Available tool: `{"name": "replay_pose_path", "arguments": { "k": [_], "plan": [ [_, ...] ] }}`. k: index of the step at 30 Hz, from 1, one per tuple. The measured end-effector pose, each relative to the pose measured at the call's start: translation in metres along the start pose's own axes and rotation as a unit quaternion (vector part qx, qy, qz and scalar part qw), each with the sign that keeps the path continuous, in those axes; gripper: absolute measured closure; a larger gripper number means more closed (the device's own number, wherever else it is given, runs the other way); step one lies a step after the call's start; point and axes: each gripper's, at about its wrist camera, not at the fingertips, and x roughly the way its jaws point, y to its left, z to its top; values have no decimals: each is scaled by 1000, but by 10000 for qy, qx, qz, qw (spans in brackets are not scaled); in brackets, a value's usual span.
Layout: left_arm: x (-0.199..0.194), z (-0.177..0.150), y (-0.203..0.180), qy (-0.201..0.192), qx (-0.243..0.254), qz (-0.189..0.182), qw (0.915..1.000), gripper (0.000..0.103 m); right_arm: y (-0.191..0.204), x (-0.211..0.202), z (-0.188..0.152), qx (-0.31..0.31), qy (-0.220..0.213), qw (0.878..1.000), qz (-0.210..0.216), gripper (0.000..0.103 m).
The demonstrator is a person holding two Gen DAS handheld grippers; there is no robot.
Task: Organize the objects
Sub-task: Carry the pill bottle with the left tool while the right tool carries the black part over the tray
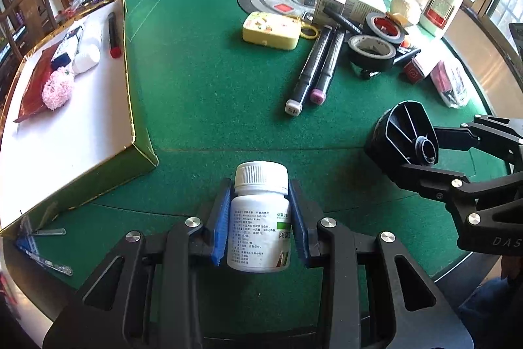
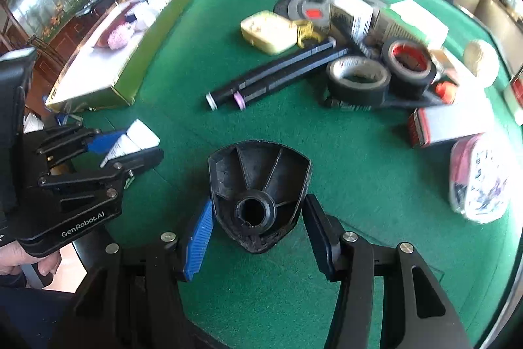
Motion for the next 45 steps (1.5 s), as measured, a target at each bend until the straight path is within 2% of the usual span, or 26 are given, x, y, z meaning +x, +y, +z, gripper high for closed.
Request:
{"name": "replay_pose_path", "arguments": {
  "k": [4,8,11,20,28,33,38,45],
  "plan": [
    [-3,1,-3,-52,72,-45,10000,70,-4,7,-1,144,206,9997,71,48],
    [-9,3,-3,-147,91,-52,9998,70,-3,2,3,103,81,9999,45,48],
    [-12,4,-2,-196,103,-26,9998,70,-3,5,3,144,143,9997,98,48],
    [-36,7,20,-441,-125,9,9990,70,4,-3,15,174,-18,9996,211,48],
    [-72,12,63,-771,-558,41,9954,70,22,-5,32,202,-153,9991,348,48],
    [-87,12,99,-939,-845,188,9918,70,40,-8,49,86,-259,9987,420,48],
    [-95,7,137,-940,-1077,352,9891,70,66,-11,76,-72,-424,9974,586,48],
    [-94,4,182,-893,-1287,431,9867,70,123,-6,121,-459,-595,9937,829,48]
  ]
}}
